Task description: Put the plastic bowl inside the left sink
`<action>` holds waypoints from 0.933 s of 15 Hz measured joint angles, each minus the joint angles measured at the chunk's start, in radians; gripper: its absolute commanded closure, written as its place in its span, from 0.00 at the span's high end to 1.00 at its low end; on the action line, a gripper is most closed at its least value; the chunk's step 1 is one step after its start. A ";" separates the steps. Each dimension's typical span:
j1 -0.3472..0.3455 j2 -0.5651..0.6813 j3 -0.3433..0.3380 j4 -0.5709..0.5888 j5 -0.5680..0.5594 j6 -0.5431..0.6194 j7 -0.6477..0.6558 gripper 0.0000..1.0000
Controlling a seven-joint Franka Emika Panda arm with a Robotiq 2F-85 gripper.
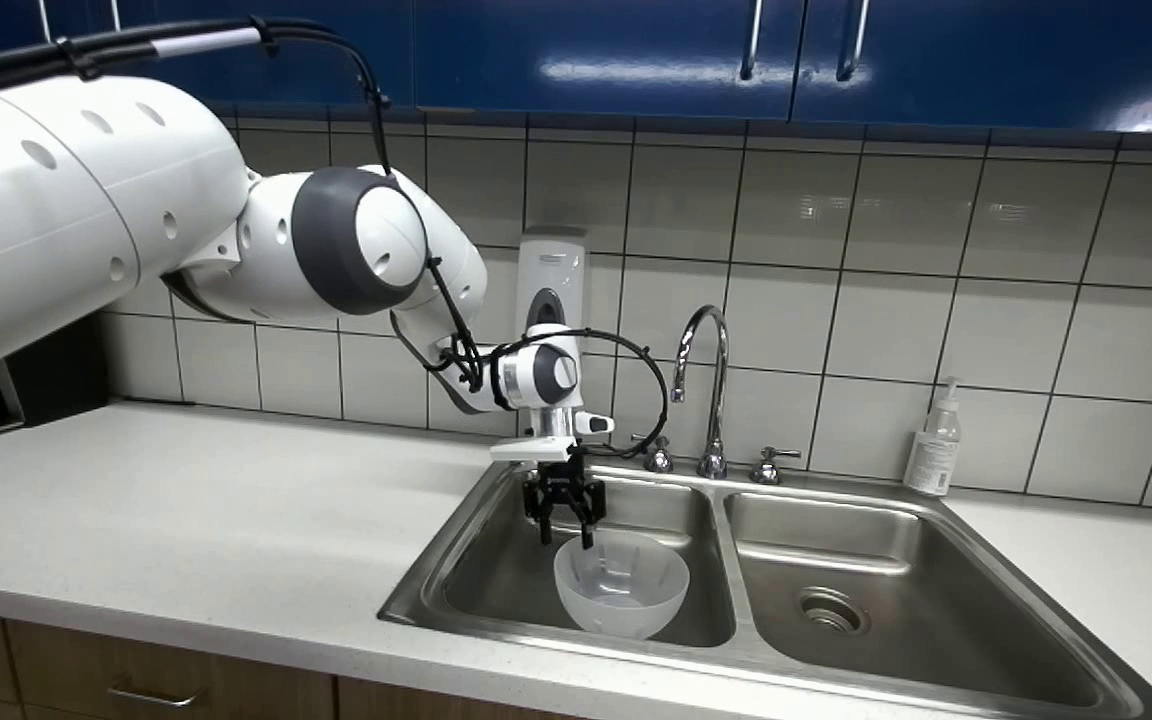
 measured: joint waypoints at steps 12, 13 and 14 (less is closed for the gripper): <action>-0.029 -0.345 -0.005 -0.356 0.043 0.055 -0.002 1.00; -0.024 -0.379 -0.005 -0.401 0.042 0.071 -0.007 1.00; -0.018 -0.412 -0.004 -0.447 0.042 0.088 -0.012 1.00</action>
